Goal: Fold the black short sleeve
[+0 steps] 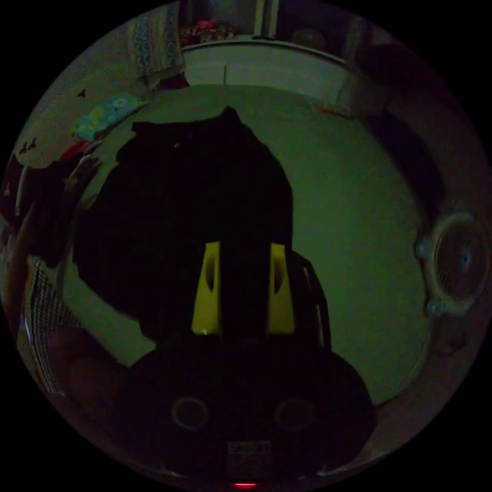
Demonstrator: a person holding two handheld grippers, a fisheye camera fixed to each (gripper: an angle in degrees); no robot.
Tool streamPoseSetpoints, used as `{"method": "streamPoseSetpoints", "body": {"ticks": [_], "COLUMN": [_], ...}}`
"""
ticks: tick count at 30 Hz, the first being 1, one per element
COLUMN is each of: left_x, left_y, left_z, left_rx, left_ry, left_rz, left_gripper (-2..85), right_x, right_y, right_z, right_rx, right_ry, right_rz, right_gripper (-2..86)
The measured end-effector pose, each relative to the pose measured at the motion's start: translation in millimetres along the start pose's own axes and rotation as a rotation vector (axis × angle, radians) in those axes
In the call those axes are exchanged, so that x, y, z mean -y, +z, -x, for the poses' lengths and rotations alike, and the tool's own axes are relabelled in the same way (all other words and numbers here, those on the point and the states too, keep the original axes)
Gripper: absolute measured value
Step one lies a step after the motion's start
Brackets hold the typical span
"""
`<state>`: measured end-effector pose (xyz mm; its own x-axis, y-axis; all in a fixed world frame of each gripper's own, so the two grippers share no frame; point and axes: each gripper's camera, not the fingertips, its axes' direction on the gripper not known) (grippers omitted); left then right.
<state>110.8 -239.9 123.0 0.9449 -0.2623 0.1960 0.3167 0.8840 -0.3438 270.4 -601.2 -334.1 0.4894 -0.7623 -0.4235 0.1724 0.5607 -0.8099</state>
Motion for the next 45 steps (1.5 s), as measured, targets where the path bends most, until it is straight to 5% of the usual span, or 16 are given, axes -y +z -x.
{"method": "streamPoseSetpoints", "body": {"ticks": [8, 12, 15, 20, 31, 38, 45], "left_x": [-106, -106, -110, -136, -304, -289, -186], "left_y": [59, 73, 58, -17, -54, -126, -99], "left_z": [-2, -14, -28, -41, -3, -9, -19], "left_rx": [-0.101, 0.151, 0.117, 0.139, 0.206, 0.269, 0.231], "left_ry": [-0.042, -0.131, -0.088, -0.022, -0.095, -0.053, -0.002], "left_rz": [0.104, 0.128, 0.143, 0.088, 0.198, -0.005, -0.034], "left_gripper": [17.9, 5.6, 1.8, 1.1, 4.5, 5.3, 7.6], "right_x": [-63, -62, -70, -118, -244, -167, -43], "right_y": [21, 14, -11, -73, -62, -130, -69], "right_z": [-27, -16, -7, -16, -2, 57, 123], "right_rx": [-0.029, -0.103, -0.066, 0.176, 0.047, 0.057, 0.117], "right_ry": [0.111, 0.115, 0.054, 0.057, 0.213, -0.094, -0.316], "right_rz": [0.042, 0.034, -0.007, -0.090, -0.078, -0.368, -0.226], "right_gripper": [16.1, 4.9, -0.9, -1.5, 5.1, 11.7, 13.4]}}
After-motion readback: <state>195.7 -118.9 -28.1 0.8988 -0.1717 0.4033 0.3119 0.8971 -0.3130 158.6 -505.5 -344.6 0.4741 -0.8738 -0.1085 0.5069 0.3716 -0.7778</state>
